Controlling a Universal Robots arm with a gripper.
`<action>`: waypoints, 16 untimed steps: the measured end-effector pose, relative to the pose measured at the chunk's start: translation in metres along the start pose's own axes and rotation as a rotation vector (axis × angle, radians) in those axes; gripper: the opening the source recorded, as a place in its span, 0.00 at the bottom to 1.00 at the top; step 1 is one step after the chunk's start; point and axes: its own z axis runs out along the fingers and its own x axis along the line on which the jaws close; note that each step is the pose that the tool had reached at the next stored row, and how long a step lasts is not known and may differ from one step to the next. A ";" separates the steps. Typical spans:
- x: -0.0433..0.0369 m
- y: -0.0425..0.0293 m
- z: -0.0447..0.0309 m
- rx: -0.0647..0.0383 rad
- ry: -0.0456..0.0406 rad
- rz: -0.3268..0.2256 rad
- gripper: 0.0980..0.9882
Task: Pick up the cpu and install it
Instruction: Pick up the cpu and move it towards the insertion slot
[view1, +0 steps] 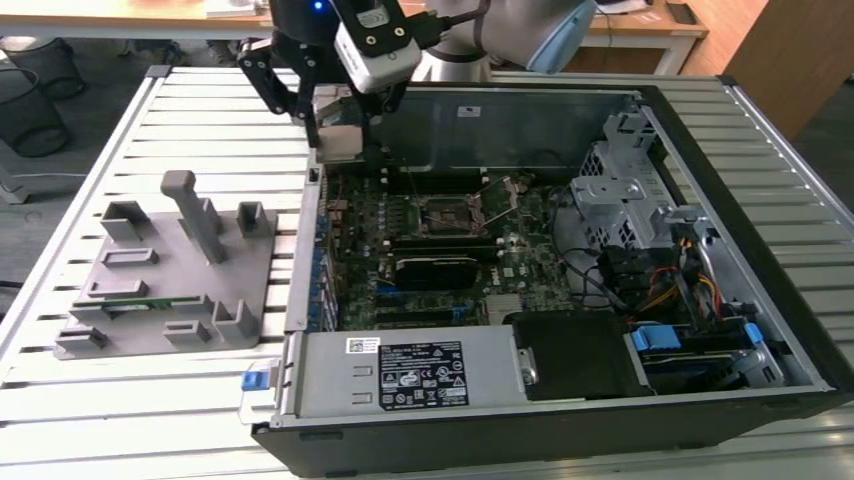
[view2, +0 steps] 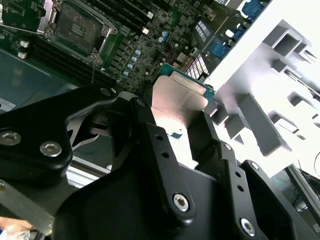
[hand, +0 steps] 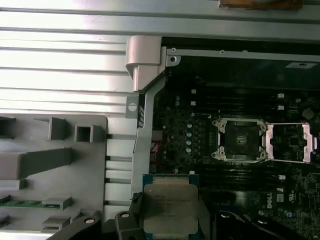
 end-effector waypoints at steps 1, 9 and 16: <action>-0.0007 0.0001 0.0000 0.000 0.0000 0.000 0.48; -0.0141 0.0000 -0.0001 0.000 0.0000 0.000 0.48; -0.0207 -0.0001 -0.0001 0.000 -0.0014 0.000 0.48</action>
